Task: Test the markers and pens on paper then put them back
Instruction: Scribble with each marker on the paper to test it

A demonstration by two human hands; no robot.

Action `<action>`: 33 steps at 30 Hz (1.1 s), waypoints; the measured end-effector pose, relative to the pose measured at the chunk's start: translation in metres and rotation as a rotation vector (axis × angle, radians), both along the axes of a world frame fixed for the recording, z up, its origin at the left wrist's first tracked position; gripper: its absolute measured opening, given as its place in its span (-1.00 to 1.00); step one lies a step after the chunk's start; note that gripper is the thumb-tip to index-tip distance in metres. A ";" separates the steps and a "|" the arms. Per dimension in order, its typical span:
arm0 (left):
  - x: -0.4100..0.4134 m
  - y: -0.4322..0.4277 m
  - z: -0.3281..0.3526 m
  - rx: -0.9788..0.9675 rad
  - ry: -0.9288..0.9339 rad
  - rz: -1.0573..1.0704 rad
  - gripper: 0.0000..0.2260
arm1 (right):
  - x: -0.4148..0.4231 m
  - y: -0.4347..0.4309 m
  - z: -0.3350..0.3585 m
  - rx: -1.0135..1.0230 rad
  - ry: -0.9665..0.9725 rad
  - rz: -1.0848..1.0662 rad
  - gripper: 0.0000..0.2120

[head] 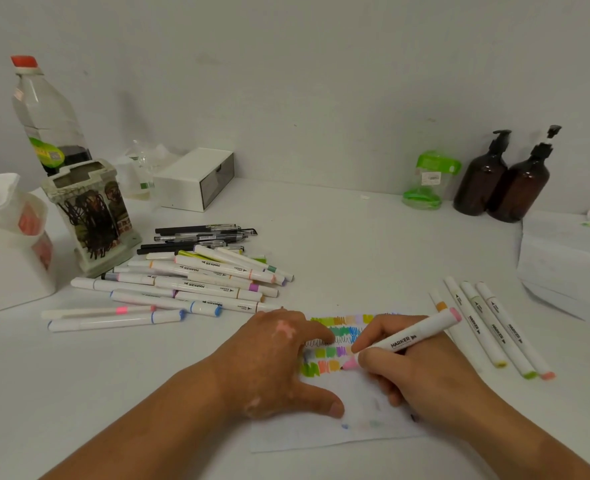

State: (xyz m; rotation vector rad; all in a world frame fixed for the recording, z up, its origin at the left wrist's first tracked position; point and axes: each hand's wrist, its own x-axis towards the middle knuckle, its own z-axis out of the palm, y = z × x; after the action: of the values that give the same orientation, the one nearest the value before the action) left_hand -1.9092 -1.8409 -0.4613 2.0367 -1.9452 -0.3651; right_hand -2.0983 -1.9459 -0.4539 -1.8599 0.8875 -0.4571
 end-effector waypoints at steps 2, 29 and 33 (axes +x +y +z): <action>0.000 -0.001 0.000 -0.011 0.012 -0.002 -0.18 | 0.000 0.000 -0.001 -0.021 -0.002 -0.020 -0.97; 0.001 -0.003 -0.002 0.006 0.027 0.003 -0.15 | -0.003 -0.005 -0.002 -0.057 0.037 -0.039 -0.91; 0.001 -0.002 -0.001 0.013 0.020 0.008 -0.17 | -0.004 -0.005 -0.003 -0.044 0.045 -0.034 -0.91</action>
State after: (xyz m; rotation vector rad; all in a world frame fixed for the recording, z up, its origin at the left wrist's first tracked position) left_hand -1.9083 -1.8432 -0.4624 2.0401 -1.9276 -0.3962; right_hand -2.1024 -1.9504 -0.4572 -1.9037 0.9472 -0.4609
